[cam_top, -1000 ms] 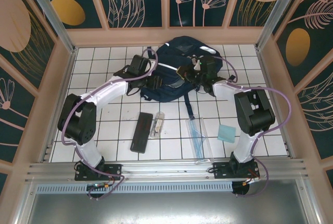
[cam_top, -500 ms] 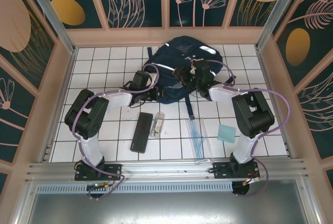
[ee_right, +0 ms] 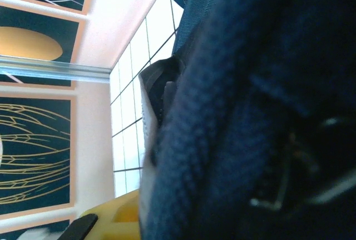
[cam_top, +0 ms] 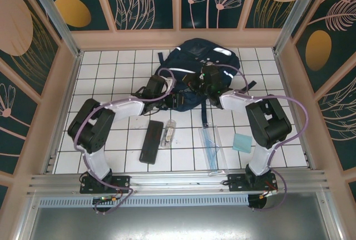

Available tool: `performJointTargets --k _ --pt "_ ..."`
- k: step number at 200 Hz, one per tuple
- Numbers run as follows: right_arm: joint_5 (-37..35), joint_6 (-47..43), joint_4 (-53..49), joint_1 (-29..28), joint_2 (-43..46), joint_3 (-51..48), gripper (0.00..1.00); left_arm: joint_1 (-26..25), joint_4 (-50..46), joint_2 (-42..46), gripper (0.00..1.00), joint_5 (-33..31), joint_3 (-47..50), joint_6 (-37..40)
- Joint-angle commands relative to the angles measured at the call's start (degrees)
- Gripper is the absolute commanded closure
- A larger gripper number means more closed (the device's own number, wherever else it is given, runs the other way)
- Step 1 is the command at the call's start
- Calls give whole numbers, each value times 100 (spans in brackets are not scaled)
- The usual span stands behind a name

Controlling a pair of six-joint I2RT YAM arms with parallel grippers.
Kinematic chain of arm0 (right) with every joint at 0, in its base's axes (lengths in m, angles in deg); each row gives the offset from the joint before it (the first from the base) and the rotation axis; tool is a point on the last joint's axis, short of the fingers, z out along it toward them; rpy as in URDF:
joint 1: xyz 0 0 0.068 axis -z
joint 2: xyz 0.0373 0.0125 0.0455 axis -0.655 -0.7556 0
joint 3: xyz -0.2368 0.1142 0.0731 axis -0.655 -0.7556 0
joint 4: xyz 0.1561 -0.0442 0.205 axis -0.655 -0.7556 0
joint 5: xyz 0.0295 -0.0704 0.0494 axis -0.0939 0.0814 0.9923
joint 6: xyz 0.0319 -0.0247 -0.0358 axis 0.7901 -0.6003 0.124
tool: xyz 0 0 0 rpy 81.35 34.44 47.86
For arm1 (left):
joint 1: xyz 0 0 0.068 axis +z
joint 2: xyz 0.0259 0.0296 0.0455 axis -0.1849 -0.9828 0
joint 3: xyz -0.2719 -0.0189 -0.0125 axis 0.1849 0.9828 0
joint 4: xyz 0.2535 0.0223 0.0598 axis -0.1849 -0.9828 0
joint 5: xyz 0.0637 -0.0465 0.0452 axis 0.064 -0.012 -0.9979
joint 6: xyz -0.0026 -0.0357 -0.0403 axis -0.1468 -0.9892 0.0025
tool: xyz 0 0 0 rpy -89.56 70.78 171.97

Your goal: Pack books, pencil case, and school supplies into a backpack

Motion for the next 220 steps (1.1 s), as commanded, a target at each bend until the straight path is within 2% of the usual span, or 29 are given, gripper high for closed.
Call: performJointTargets --k 1,21,28,70,113,163,204,220 --pt "506 -196 164 289 275 435 100 -48 -633 838 45 -187 -115 412" --pt "930 -154 48 383 217 605 100 -44 -710 1038 34 52 -353 417" --pt "1049 -110 93 388 199 619 100 -35 -623 1040 32 145 -438 360" --pt "1360 14 150 442 283 630 100 2 -428 498 34 513 -863 220" --pt "1558 100 173 573 457 654 100 19 -36 224 36 752 -578 99" --pt "1683 129 163 577 481 717 100 148 69 -200 36 697 -867 140" --pt "1674 89 176 574 471 721 100 150 -653 -422 37 47 -1295 654" --pt "1673 80 182 572 442 741 100 150 -627 -436 36 53 -1277 709"
